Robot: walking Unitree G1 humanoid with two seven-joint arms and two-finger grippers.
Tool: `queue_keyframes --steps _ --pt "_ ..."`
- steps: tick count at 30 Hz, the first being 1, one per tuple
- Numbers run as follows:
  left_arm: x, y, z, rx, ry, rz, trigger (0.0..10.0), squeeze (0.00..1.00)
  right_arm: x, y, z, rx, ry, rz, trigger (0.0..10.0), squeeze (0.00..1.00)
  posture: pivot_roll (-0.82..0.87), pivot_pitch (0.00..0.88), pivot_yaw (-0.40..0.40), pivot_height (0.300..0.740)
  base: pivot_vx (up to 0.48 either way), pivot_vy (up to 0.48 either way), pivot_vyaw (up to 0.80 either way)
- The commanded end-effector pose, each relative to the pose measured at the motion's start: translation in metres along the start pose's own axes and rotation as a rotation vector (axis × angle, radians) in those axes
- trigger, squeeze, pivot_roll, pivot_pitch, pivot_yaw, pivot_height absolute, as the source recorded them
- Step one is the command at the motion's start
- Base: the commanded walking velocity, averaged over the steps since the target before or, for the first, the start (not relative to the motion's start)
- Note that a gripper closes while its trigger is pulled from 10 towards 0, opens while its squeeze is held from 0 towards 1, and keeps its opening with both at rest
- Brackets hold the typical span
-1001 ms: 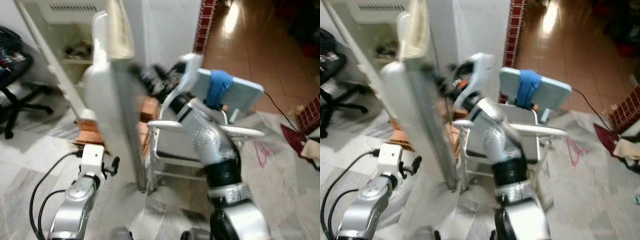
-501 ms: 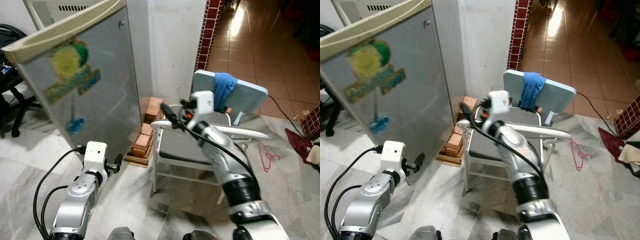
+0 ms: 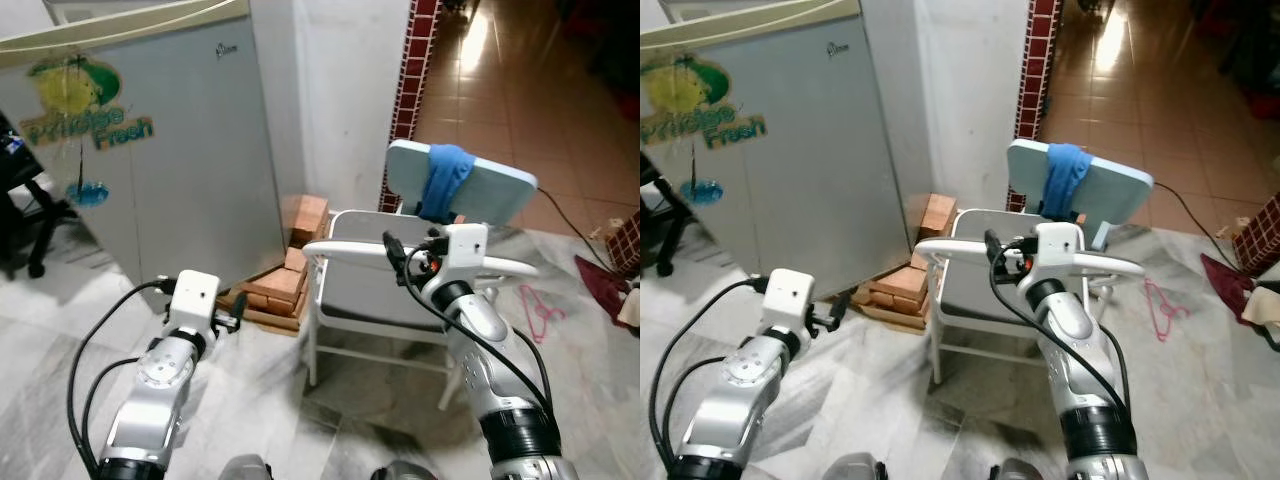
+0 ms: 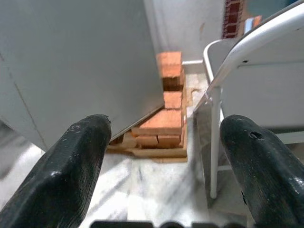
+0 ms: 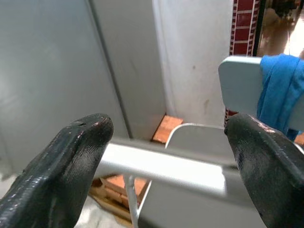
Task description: Restocking fridge
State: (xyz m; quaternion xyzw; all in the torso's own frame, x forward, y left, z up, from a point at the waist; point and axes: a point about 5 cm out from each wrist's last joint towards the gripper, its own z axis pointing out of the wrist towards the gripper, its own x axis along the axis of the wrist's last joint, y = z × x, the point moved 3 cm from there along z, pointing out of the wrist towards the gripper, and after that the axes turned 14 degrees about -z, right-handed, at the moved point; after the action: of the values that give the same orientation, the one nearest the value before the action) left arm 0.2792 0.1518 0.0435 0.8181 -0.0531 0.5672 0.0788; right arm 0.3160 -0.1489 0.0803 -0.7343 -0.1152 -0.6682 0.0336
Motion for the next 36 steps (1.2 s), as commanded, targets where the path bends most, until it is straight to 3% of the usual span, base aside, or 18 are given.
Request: queue_keyframes --steps 1,7,15,23,26,30,36 --pt "0.0 -0.002 0.0 -0.009 0.009 0.033 10.0 0.0 0.008 -0.009 0.001 0.016 0.033 -0.008 10.0 0.0 0.02 0.0 0.062 0.74 0.0 0.428 0.0" --pt "-0.009 -0.008 -0.001 0.002 -0.007 -0.079 10.0 0.0 -0.006 0.004 -0.003 -0.06 -0.008 0.005 10.0 0.0 0.01 0.0 0.045 0.74 0.0 0.426 -0.18" --pt "0.013 -0.008 0.002 -0.018 0.146 -0.006 10.0 0.0 -0.004 0.01 -0.001 -0.094 -0.001 -0.011 10.0 0.0 0.01 0.0 0.047 0.74 0.0 0.446 -0.67" --pt "0.025 -0.013 -0.001 0.012 0.24 -0.074 10.0 0.0 -0.004 0.013 -0.008 -0.099 0.008 -0.03 10.0 0.0 0.0 0.0 0.045 0.74 0.0 0.478 -0.51" --pt "0.021 -0.014 -0.001 0.008 0.222 -0.06 10.0 0.0 -0.006 0.015 -0.01 -0.107 0.003 -0.035 10.0 0.0 0.0 0.0 0.044 0.74 0.0 0.48 0.0" --pt "0.014 -0.007 -0.004 -0.06 0.197 0.059 10.0 0.0 -0.007 0.016 -0.011 -0.113 0.0 -0.043 10.0 0.0 0.01 0.0 0.051 0.74 0.0 0.48 0.0" --pt "0.013 -0.01 -0.007 -0.064 0.175 0.049 10.0 0.0 -0.003 0.018 -0.01 -0.118 0.006 -0.058 10.0 0.0 0.01 0.0 0.057 0.74 0.0 0.476 -0.63"
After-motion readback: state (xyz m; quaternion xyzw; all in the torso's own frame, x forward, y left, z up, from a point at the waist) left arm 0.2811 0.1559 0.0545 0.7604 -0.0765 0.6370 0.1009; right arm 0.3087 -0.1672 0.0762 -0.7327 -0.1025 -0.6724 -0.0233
